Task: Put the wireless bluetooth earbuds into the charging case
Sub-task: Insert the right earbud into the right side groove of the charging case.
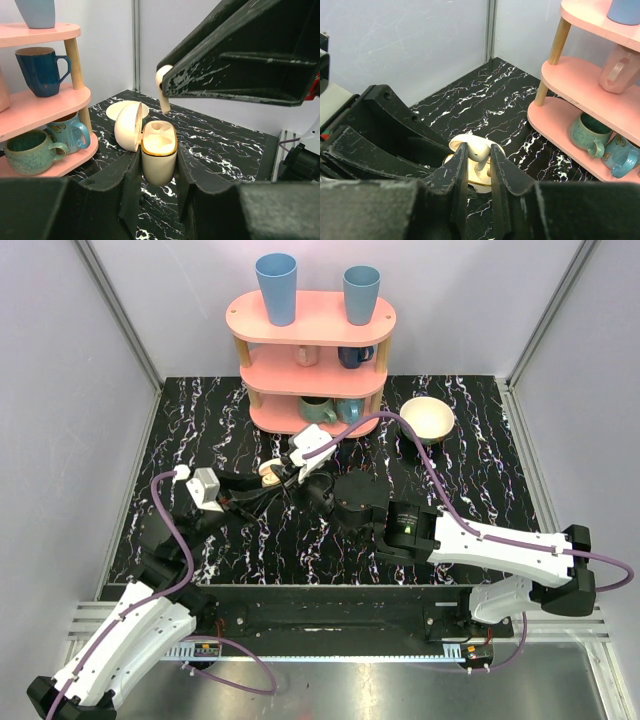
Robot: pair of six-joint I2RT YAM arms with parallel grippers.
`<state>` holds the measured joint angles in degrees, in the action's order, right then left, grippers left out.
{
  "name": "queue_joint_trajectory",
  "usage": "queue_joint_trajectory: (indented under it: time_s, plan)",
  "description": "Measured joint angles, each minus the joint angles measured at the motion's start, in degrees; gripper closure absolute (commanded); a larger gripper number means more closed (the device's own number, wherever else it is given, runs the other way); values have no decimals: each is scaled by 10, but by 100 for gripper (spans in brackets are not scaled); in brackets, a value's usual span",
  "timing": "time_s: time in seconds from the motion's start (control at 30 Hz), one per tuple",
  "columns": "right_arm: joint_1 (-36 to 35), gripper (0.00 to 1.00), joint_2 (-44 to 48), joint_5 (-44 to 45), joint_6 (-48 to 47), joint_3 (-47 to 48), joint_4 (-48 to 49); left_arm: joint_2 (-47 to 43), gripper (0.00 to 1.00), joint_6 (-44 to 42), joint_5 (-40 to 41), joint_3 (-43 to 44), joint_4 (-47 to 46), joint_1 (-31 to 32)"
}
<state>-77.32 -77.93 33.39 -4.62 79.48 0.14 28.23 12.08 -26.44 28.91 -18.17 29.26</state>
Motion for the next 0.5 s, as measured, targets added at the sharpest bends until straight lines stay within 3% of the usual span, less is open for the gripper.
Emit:
queue_joint_trajectory:
  time_s: [0.5]
  plan:
    - [0, 100, -8, 7, 0, 0, 0, -16, 100, 1, 0, 0, -21, 0]
